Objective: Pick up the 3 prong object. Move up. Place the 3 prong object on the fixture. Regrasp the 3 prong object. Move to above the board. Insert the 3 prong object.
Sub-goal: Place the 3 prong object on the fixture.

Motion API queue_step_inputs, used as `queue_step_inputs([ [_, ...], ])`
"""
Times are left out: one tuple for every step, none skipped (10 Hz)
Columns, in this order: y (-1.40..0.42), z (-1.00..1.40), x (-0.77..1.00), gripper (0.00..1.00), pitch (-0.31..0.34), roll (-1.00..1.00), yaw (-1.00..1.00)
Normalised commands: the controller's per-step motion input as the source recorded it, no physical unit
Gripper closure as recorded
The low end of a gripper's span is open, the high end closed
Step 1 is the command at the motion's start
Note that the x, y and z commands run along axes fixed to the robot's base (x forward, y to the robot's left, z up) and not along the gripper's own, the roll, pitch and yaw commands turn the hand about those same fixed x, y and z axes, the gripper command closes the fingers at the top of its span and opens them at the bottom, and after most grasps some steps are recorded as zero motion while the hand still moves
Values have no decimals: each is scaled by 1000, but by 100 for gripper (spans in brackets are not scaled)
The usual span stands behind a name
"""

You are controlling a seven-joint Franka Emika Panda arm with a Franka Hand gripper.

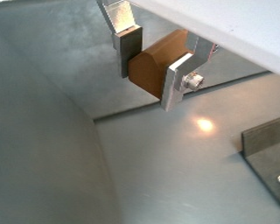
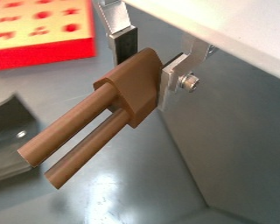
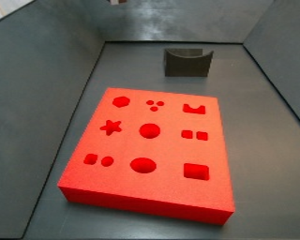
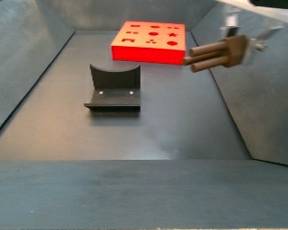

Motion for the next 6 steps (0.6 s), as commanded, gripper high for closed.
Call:
queue_step_inputs([
  [-489, -195, 1000, 100, 14, 23, 1000],
  [-451, -187, 1000, 100, 10, 24, 1000],
  [-436, -183, 1000, 100, 10, 25, 1000],
  [-405, -174, 1000, 100, 8, 28, 1000],
  [-367, -164, 1000, 100, 8, 33, 1000],
  [-343, -157, 1000, 100, 7, 38, 1000],
])
